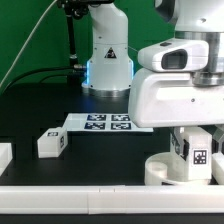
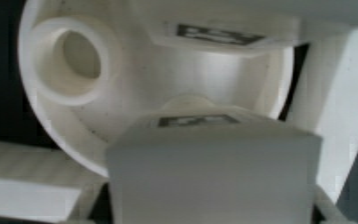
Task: Assemble stool
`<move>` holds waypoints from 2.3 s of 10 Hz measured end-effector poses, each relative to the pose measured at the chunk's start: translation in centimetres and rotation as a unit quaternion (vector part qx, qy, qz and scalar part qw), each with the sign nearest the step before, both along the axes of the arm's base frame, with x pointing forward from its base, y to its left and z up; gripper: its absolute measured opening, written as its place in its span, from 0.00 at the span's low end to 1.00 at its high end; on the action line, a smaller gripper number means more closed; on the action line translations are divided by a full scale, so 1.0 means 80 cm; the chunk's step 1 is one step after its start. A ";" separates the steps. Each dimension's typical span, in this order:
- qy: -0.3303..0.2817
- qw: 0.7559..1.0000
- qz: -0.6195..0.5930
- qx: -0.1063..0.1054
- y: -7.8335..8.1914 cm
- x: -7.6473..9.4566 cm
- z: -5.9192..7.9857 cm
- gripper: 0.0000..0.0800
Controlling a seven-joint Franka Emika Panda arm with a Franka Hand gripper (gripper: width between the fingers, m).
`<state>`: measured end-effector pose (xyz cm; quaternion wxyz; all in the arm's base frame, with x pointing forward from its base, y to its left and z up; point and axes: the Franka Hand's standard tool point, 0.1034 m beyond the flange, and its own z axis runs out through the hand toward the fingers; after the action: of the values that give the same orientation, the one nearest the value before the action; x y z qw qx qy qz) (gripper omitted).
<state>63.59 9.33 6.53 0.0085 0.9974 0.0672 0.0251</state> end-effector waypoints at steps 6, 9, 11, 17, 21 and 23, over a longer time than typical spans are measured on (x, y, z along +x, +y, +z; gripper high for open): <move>-0.040 0.936 -0.347 0.033 0.003 0.010 -0.004 0.42; -0.029 0.834 -0.546 0.071 0.013 0.008 -0.004 0.42; -0.026 0.789 -0.610 0.069 0.018 0.005 -0.003 0.42; -0.013 0.616 -0.783 0.084 0.018 0.004 -0.004 0.42; -0.011 0.421 -0.896 0.143 0.024 0.007 -0.004 0.42; -0.022 0.370 -0.911 0.180 0.027 0.005 -0.003 0.42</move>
Offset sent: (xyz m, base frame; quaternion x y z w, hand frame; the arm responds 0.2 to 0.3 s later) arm 0.0086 -0.0063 -0.0226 0.0102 0.0441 0.3489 0.9361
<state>63.99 11.49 6.30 -0.1520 0.4309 -0.8888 0.0352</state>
